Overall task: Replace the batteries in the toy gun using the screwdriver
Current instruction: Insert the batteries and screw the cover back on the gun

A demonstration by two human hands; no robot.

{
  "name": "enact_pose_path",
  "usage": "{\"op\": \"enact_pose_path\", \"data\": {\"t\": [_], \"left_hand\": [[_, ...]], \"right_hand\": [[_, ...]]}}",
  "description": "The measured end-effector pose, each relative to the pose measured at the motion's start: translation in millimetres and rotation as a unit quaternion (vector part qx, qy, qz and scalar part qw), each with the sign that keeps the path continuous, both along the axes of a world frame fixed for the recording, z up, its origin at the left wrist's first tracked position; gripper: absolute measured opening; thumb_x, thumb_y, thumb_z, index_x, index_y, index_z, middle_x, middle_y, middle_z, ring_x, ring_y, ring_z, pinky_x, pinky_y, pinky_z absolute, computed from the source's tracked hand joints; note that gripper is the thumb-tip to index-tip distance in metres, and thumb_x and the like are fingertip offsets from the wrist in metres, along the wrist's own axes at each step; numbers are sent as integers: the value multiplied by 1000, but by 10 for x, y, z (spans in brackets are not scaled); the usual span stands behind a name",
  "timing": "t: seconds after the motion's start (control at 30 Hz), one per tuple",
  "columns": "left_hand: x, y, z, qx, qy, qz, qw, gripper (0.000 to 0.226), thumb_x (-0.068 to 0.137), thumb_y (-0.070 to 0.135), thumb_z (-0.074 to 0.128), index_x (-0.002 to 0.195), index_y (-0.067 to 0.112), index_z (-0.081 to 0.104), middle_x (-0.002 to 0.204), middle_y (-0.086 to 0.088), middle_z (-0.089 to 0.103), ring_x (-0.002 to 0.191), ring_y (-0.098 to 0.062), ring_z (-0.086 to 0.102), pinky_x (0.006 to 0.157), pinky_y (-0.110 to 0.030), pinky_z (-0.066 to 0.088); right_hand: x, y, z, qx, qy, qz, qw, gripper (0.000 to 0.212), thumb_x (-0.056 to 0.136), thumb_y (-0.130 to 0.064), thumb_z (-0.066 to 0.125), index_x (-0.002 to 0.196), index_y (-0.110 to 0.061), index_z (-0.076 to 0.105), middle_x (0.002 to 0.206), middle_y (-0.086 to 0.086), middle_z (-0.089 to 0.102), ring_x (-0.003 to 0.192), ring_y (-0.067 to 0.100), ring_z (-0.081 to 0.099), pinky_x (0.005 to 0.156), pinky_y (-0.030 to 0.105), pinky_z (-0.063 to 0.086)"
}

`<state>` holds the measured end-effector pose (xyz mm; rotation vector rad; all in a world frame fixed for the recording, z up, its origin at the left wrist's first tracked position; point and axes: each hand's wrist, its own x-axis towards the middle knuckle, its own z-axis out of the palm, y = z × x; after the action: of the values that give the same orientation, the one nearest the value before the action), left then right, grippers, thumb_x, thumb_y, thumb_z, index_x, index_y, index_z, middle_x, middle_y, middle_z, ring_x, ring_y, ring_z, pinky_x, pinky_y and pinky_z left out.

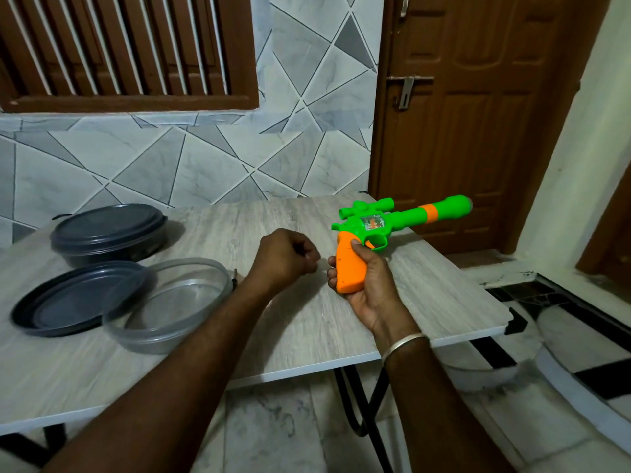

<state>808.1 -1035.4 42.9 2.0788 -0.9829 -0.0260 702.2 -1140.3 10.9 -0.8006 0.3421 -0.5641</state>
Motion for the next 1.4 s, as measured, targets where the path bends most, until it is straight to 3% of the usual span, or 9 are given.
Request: {"op": "enact_pose_path", "data": {"t": [0.1,0.23,0.53,0.7,0.8,0.93,1.0,1.17,1.4], "left_hand": [[-68,-24,-44,-111,75,-11,991,20,80,-1,75,91,15,81,82,2,75,77,-10,71,67,-18,55],[-119,-102,-66,-177,119,-23,977,17,81,0,77,90,14,81,81,-2,78,80,-17,75,82,-33,61],[-111,-35,-151,-231,183,-78,952,18,82,-9,73,96,1,77,88,-13,77,80,-17,73,78,-25,60],[-140,-33,-157,-262,192,-75,943,15,84,-8,71,99,-4,75,82,-16,74,71,-18,71,71,-25,60],[-117,-57,-164,-265,162,-57,949,17,81,-8,75,96,-1,75,82,-16,76,77,-25,75,75,-33,62],[-101,-90,-173,-212,36,-45,976,21,77,-7,78,91,9,78,81,-4,77,80,-12,75,79,-28,61],[-105,-86,-171,-199,14,-54,978,20,79,-7,77,91,8,79,82,-4,78,80,-9,75,80,-27,61],[-62,-52,-166,-183,47,-78,979,19,79,-8,76,93,5,78,82,-6,78,81,-13,76,81,-29,61],[-10,30,-112,-201,141,-119,962,23,74,-15,77,96,-8,73,81,-17,76,73,-17,75,71,-23,60]], "right_hand": [[0,13,3,-11,2,2,1000,38,100,-29,49,129,-4,48,81,16,61,60,21,57,49,25,50],[7,21,-3,-16,2,-4,1000,32,99,-29,49,120,-5,52,81,14,61,56,20,57,48,24,48],[-22,36,30,-28,-4,-6,1000,21,100,-26,47,99,-7,56,77,15,59,59,21,54,51,26,47],[-3,34,8,-37,0,-10,999,23,99,-26,49,106,-5,55,79,15,59,56,20,56,48,24,48],[20,14,-17,-56,3,-22,998,22,96,-20,55,110,-2,55,83,16,60,54,20,57,46,25,48],[52,6,-49,-100,2,-51,994,31,91,-10,62,119,0,56,87,19,63,55,23,57,46,26,48],[61,7,-65,-119,4,-62,991,29,90,-10,64,117,-2,57,85,18,65,56,25,57,47,26,48],[62,13,-99,-126,9,-73,989,39,83,-16,70,117,0,58,89,21,66,59,26,59,49,28,49],[18,15,-64,-146,8,-41,988,20,89,-8,63,108,-8,58,77,15,66,53,23,58,47,26,47]]}}
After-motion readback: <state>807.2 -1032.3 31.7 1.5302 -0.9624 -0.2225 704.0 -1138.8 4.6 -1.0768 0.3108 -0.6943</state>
